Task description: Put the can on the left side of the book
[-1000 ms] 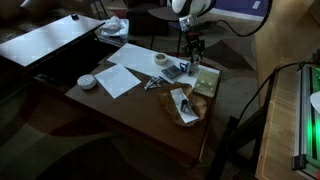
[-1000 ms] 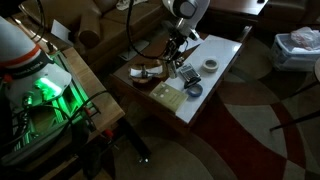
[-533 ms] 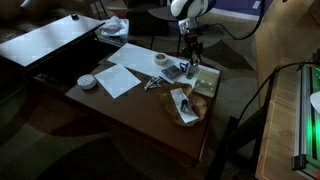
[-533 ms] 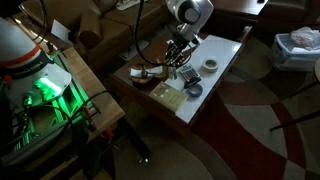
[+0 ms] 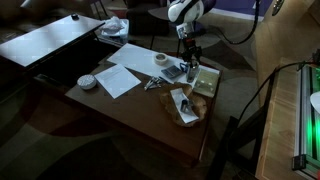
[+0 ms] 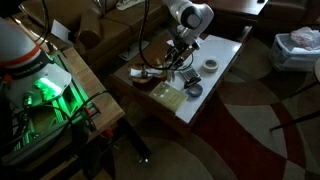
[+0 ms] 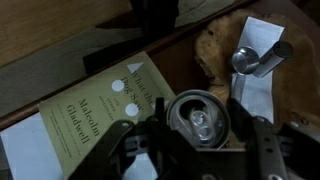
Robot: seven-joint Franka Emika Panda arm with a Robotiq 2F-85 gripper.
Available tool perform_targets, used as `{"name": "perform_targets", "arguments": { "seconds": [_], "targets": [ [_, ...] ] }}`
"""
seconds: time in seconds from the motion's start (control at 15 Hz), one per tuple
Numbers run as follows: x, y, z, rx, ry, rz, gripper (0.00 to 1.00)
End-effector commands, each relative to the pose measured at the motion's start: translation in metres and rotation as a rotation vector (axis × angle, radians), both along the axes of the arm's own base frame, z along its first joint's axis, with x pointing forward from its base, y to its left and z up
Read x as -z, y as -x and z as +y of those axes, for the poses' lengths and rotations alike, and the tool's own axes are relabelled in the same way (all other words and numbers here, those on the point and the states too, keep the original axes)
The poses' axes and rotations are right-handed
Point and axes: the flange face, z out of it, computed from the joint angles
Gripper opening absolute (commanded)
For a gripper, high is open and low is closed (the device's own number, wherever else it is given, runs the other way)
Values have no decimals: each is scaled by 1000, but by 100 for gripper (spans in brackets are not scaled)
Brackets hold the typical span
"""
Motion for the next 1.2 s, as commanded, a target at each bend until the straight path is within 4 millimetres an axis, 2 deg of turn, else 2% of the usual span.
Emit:
{"name": "perform_targets", "arguments": {
  "seconds": [0.0,0.87,1.13],
  "targets": [
    [15,-4,-4,11,-19,33,37],
    [33,-5,-18,43,-69,66,37],
    [28,-3,-19,55,-70,61,37]
  ]
}}
